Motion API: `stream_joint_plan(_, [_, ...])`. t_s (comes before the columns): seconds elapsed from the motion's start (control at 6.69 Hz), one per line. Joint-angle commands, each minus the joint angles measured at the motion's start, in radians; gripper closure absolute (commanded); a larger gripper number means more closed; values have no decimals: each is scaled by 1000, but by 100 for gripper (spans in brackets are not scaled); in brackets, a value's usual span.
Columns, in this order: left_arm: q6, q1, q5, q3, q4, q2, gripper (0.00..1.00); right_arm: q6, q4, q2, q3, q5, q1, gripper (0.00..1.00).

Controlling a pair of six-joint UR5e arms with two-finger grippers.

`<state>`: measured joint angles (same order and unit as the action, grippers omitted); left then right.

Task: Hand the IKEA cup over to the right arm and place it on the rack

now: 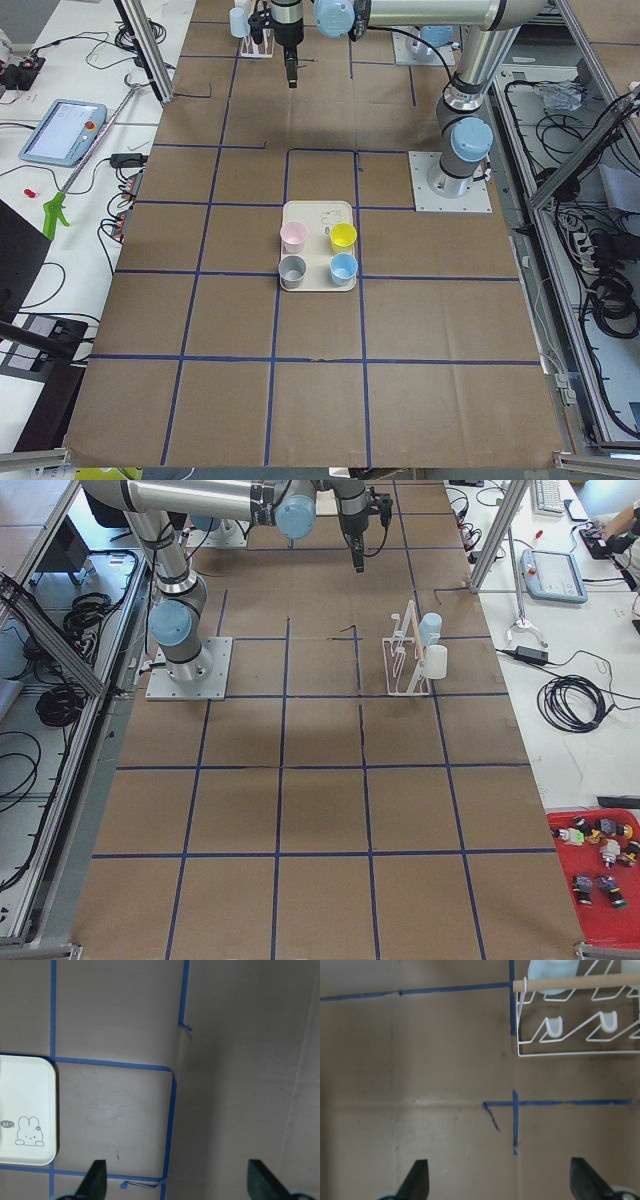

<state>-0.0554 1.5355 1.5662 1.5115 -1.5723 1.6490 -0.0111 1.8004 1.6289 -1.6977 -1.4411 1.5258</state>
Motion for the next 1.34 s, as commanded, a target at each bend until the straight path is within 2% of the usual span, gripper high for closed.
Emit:
stream_joint_plan(0.0, [0, 0, 0, 1, 0, 0, 1, 0, -119, 39, 10, -13, 2, 0])
stream_joint_plan(0.45, [-1, 0, 0, 1, 0, 0, 1, 2, -121, -22, 76, -25, 5, 0])
stream_joint_plan(0.9, [-1, 0, 0, 1, 0, -2, 1, 48, -121, -32, 84, -123, 88, 0])
stream_joint_plan(1.2, [-1, 0, 0, -1, 0, -2, 1, 48, -121, -32, 82, -133, 88, 0])
